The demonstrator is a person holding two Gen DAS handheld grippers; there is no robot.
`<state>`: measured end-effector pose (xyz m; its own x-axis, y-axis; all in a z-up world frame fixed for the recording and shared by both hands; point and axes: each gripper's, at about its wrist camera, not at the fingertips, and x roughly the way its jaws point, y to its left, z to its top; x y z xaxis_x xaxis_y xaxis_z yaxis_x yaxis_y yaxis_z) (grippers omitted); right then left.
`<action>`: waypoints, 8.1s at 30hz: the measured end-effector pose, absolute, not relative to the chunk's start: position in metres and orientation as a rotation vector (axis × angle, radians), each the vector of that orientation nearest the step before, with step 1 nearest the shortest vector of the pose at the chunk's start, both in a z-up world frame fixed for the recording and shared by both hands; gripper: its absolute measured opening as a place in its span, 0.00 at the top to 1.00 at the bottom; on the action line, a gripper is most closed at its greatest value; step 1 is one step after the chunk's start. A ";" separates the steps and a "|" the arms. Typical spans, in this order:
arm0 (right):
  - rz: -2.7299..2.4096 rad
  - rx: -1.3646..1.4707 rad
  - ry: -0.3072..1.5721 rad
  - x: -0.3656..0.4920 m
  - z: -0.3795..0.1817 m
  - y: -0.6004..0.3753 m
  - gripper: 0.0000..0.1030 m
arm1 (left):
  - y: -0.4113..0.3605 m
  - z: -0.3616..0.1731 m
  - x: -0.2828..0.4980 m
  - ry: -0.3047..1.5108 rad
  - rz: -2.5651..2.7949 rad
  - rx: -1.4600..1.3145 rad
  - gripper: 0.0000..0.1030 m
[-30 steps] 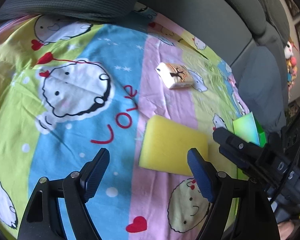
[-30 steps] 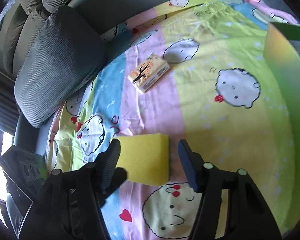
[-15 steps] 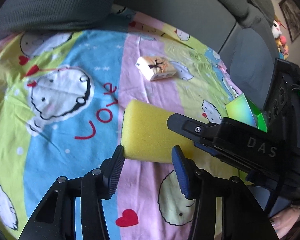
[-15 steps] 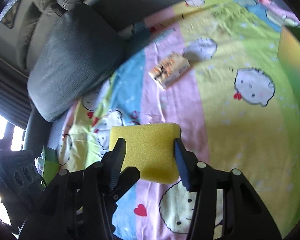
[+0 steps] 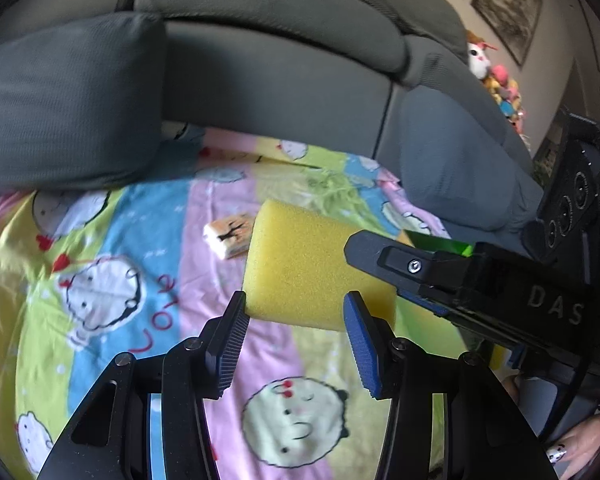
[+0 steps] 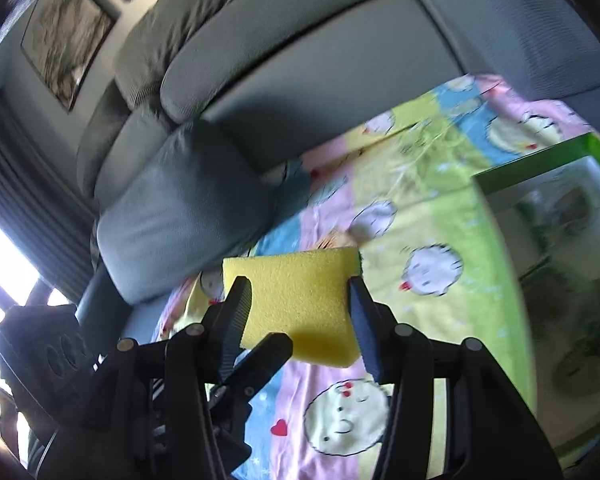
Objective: Organize objects
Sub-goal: 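Lift the smaller yellow sponge with the right tool and carry it to the box, then lower the sponge into the box and open the right tool, then move the right tool from the box to the tree-print tissue pack, then lower the right tool onto the tissue pack and close on it, then lift the tissue pack with the right tool and carry it over the box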
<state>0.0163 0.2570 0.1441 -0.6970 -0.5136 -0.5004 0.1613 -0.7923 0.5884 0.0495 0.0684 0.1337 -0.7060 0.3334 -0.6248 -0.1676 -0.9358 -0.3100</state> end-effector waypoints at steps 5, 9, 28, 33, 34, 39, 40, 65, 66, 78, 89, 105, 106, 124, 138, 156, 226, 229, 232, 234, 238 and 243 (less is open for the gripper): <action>-2.548 0.885 -0.854 0.027 0.145 0.303 0.52 | 0.109 0.145 0.049 -0.268 2.608 -0.972 0.52; -2.599 0.833 -0.961 0.035 0.141 0.342 0.52 | 0.145 0.150 0.042 -0.210 2.552 -0.946 0.52; -2.664 0.883 -1.294 0.033 0.092 0.432 0.52 | 0.271 0.128 0.014 -0.044 2.354 -1.006 0.52; -2.673 0.933 -1.329 0.031 0.083 0.438 0.52 | 0.284 0.116 0.008 -0.045 2.326 -1.053 0.52; -2.677 0.943 -1.333 0.031 0.081 0.439 0.52 | 0.286 0.115 0.007 -0.044 2.322 -1.061 0.52; -2.702 0.954 -1.347 0.031 0.080 0.442 0.52 | 0.295 0.106 0.005 -0.042 2.298 -1.098 0.52; -2.711 0.951 -1.343 0.032 0.082 0.442 0.48 | 0.295 0.104 0.005 -0.049 2.292 -1.105 0.52; -2.805 0.861 -0.919 0.022 0.128 0.360 0.12 | 0.184 0.135 0.019 -0.117 2.485 -1.105 0.32; -2.804 0.864 -0.894 0.020 0.130 0.354 0.11 | 0.176 0.135 0.020 -0.127 2.495 -1.113 0.32; -2.633 1.001 -0.593 -0.024 0.119 0.259 0.04 | 0.043 0.107 0.024 -0.284 2.675 -1.260 0.32; -2.487 1.179 -0.231 -0.100 0.090 0.167 0.03 | -0.026 0.084 0.017 -0.529 2.741 -1.373 0.19; -2.491 1.274 0.153 -0.182 0.042 0.094 0.03 | -0.074 0.063 0.010 -0.636 2.831 -1.577 0.19; -2.491 1.276 0.162 -0.185 0.041 0.095 0.03 | -0.075 0.063 0.010 -0.658 2.824 -1.578 0.19; -2.392 1.462 0.168 -0.171 0.006 0.080 0.21 | -0.069 0.062 0.007 -0.706 2.756 -1.570 0.19; -2.183 1.628 -0.311 -0.058 0.023 0.119 0.20 | -0.075 0.062 0.014 -0.780 2.740 -1.559 0.19; -2.096 1.479 -0.666 -0.061 0.036 0.175 0.51 | -0.029 0.046 0.012 -0.688 2.570 -1.623 0.19; -2.583 0.814 -0.864 0.068 0.155 0.389 0.52 | 0.232 0.187 0.077 -0.075 2.524 -0.704 0.47; -2.597 0.826 -0.888 0.068 0.150 0.399 0.51 | 0.242 0.182 0.072 -0.090 2.489 -0.728 0.47; -2.609 0.849 -0.911 0.067 0.145 0.406 0.51 | 0.252 0.178 0.068 -0.098 2.455 -0.744 0.47; -2.616 0.864 -0.924 0.066 0.142 0.411 0.51 | 0.257 0.175 0.067 -0.099 2.443 -0.756 0.47; -2.617 0.887 -0.948 0.063 0.136 0.417 0.48 | 0.267 0.169 0.064 -0.107 2.411 -0.783 0.47; -2.627 0.949 -0.969 0.056 0.126 0.423 0.48 | 0.276 0.161 0.058 -0.117 2.378 -0.824 0.47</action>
<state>0.0560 0.4233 0.1256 -0.7785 -0.3722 -0.5053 -0.0452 -0.7699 0.6366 0.0584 0.2763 0.1609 -0.6184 0.5779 -0.5326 -0.5228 -0.8085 -0.2702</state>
